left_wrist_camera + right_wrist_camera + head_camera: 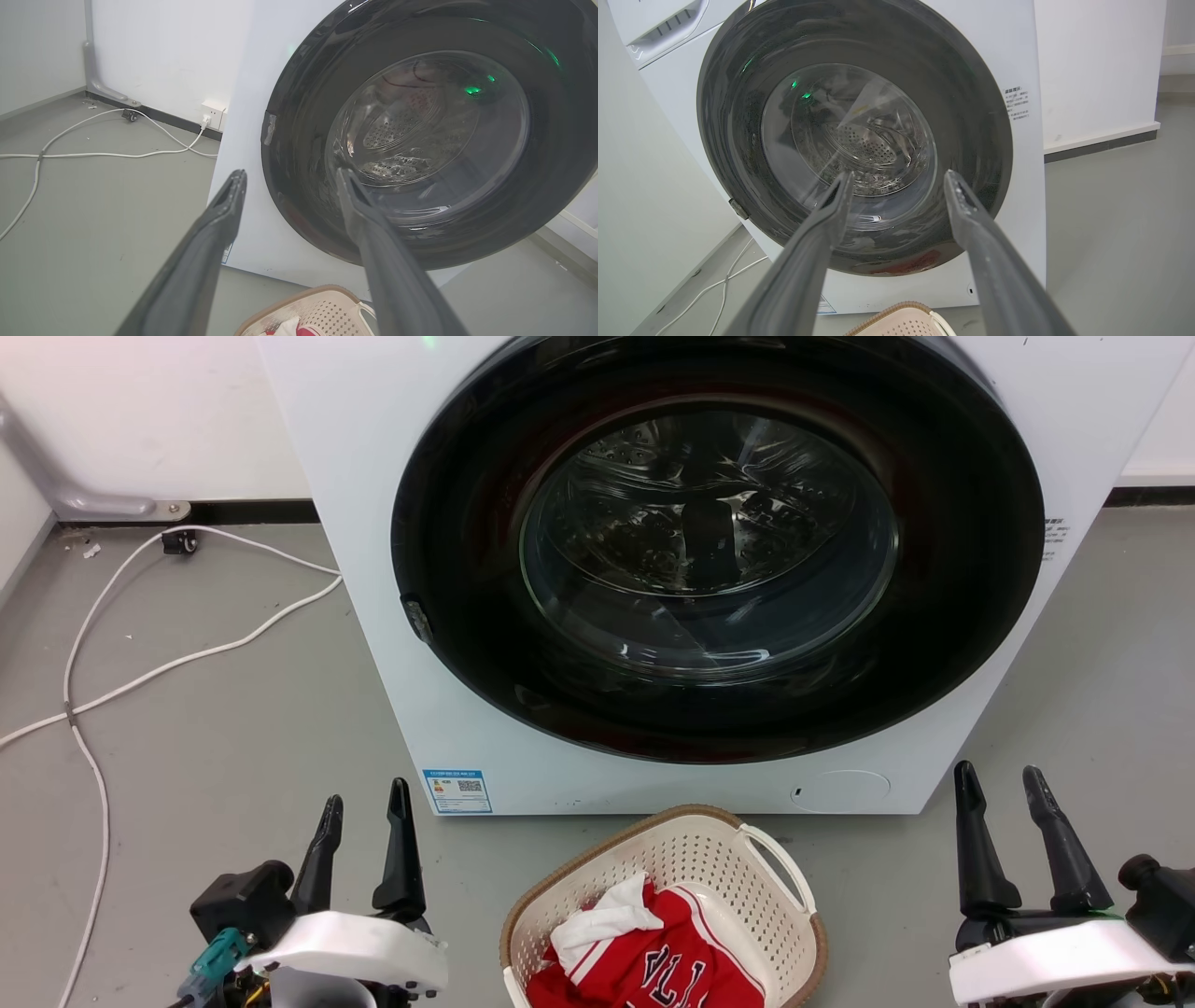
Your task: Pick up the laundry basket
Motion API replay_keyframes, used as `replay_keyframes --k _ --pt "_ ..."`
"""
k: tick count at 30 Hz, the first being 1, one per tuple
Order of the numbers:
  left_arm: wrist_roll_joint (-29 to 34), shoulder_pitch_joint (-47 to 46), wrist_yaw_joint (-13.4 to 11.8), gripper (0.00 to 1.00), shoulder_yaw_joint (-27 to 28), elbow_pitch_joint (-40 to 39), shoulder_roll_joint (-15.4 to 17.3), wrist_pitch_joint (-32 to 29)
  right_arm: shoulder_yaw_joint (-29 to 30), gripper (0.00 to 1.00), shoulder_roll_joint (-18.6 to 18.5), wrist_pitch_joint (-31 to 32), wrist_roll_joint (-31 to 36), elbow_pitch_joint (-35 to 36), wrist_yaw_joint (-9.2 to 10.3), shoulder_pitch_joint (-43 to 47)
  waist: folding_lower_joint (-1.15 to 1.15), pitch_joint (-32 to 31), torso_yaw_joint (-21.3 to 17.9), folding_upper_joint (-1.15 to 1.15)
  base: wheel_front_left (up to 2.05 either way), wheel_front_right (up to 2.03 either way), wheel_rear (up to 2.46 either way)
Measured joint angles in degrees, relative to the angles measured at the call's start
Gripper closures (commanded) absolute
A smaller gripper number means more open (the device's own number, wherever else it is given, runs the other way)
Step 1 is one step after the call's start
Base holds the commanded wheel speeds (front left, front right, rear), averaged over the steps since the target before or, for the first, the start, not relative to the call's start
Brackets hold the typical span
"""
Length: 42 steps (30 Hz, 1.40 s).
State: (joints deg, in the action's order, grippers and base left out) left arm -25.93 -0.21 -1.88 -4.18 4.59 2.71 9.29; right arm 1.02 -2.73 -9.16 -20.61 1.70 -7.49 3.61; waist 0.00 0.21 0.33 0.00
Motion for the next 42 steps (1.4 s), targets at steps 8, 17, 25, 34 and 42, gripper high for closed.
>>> replay_keyframes --k 8,17,25,34,42 --pt "4.4 0.2 -0.6 0.00 -0.7 0.1 0.0 1.0 -0.3 0.00 0.0 -1.2 3.1 0.5 0.00 0.6 0.00 0.1 0.0 0.00 0.00 0.00 0.00" --pt "8.9 0.5 -1.4 0.00 -1.3 0.1 0.0 2.1 0.3 0.00 0.0 -2.3 5.6 1.1 -0.01 1.2 0.00 0.1 -0.1 0.00 0.00 0.00 0.00" --pt "12.7 0.9 -1.9 0.00 -1.7 0.2 0.1 3.1 0.4 0.00 0.0 -3.3 8.3 1.6 -0.01 1.9 0.00 0.0 -0.2 0.00 0.00 0.00 0.00" --pt "16.5 1.2 -2.7 0.00 -2.3 0.5 0.1 4.1 0.4 0.00 0.0 -4.2 12.3 1.5 -0.01 2.7 0.00 -0.1 -0.2 0.00 0.00 0.00 0.00" --pt "19.6 1.3 -3.3 0.00 -2.7 0.5 0.1 5.0 0.7 0.00 0.0 -5.0 14.6 1.1 -0.01 3.4 0.00 -0.2 -0.1 0.00 0.00 0.00 0.00"
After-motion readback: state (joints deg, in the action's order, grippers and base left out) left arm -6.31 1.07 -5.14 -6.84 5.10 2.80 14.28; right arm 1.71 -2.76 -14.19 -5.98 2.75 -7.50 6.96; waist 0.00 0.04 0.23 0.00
